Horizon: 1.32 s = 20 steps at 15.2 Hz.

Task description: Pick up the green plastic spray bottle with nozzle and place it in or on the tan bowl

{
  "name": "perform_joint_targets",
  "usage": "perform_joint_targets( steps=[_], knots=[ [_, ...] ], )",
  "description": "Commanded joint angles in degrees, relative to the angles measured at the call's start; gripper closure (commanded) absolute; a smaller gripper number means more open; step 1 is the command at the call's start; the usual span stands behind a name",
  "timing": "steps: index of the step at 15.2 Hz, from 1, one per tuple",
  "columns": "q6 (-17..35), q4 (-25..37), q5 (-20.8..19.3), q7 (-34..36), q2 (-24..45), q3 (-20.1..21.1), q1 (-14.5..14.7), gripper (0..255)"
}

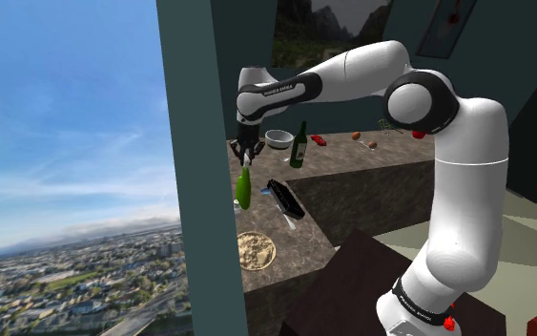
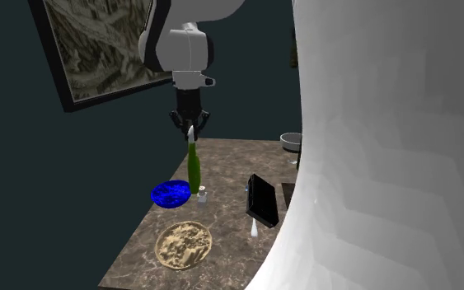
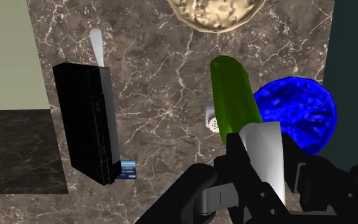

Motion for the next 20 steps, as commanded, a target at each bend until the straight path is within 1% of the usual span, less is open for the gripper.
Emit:
perform_joint_targets(
  steps=[1,7,14,20],
  knots=[
    [0.12,-3.57,0.25,0.59,-3.48,0.32,0.28,255],
    [-0.65,-15.01,1.49,3.06,-15.78,1.75,1.58,255],
    [-4.32,-24.54,3.64,6.13,-29.18,3.72,3.49,255],
    [0.24,-27.85,3.48,6.21,-27.91,3.81,3.53,255]
  ],
)
